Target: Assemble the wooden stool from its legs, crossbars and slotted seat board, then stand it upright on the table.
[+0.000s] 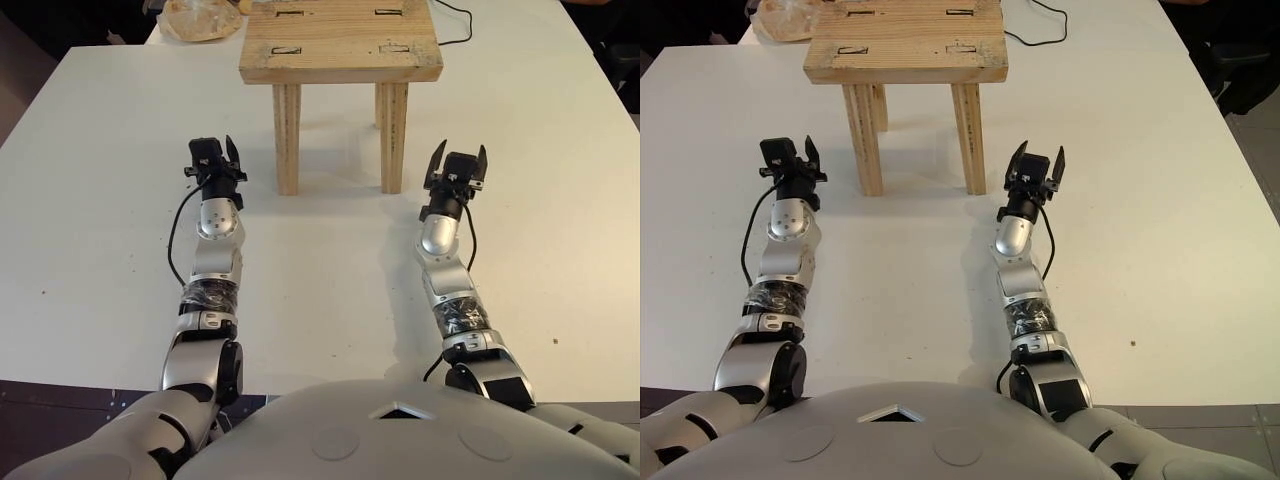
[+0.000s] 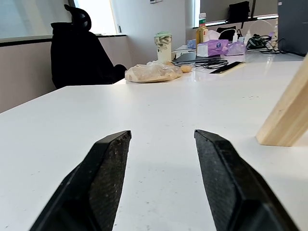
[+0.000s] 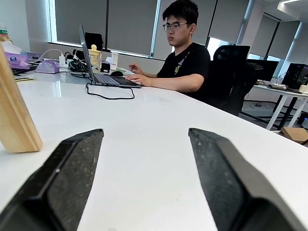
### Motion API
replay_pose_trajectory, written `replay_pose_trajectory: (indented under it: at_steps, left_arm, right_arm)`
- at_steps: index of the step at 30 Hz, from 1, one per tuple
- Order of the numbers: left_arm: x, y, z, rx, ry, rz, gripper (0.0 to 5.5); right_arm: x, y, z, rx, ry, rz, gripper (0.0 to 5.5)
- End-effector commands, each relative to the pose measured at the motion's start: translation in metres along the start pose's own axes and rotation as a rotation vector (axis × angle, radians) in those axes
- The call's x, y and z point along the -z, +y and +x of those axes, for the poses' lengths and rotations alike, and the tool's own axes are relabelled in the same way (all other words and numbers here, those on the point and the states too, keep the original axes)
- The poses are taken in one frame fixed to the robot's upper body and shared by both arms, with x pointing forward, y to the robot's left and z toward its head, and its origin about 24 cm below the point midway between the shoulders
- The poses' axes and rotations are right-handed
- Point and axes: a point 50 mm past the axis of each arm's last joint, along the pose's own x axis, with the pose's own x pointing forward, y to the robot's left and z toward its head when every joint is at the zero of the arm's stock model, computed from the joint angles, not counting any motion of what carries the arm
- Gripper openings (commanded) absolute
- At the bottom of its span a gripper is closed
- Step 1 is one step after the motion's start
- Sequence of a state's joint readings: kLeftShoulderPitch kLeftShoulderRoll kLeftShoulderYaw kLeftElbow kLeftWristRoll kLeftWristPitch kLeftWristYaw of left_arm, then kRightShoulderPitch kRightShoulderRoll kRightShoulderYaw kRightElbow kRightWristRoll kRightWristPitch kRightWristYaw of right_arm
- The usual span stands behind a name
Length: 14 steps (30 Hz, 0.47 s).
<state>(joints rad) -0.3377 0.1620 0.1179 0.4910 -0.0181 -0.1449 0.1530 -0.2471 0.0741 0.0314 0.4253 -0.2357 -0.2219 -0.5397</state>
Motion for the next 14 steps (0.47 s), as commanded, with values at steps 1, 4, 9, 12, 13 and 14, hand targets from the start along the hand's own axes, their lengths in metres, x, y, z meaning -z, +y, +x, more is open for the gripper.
replay_pose_trajectory:
  at_steps: [1, 4, 9, 12, 13, 14]
  left_arm:
    - [-0.004, 0.000, 0.002, -0.040, -0.005, -0.029, 2.45]
    - [-0.009, -0.011, 0.002, -0.071, -0.007, -0.114, 2.45]
    - [-0.002, -0.021, -0.014, -0.153, 0.011, -0.198, 2.45]
    - [0.005, -0.020, -0.023, -0.221, 0.028, -0.237, 2.45]
    - [0.008, -0.020, -0.025, -0.239, 0.038, -0.239, 2.45]
    - [0.010, -0.019, -0.027, -0.265, 0.048, -0.239, 2.45]
  right_arm:
    - [-0.002, 0.007, 0.004, -0.012, 0.009, 0.011, 3.26]
    - [-0.001, 0.007, 0.010, -0.043, 0.000, -0.006, 3.26]
    - [-0.007, 0.010, 0.027, -0.120, -0.028, -0.026, 3.26]
    - [-0.016, 0.011, 0.038, -0.179, -0.061, -0.026, 3.26]
    - [-0.015, 0.009, 0.041, -0.192, -0.056, -0.030, 3.26]
    - [-0.016, 0.008, 0.044, -0.204, -0.054, -0.032, 3.26]
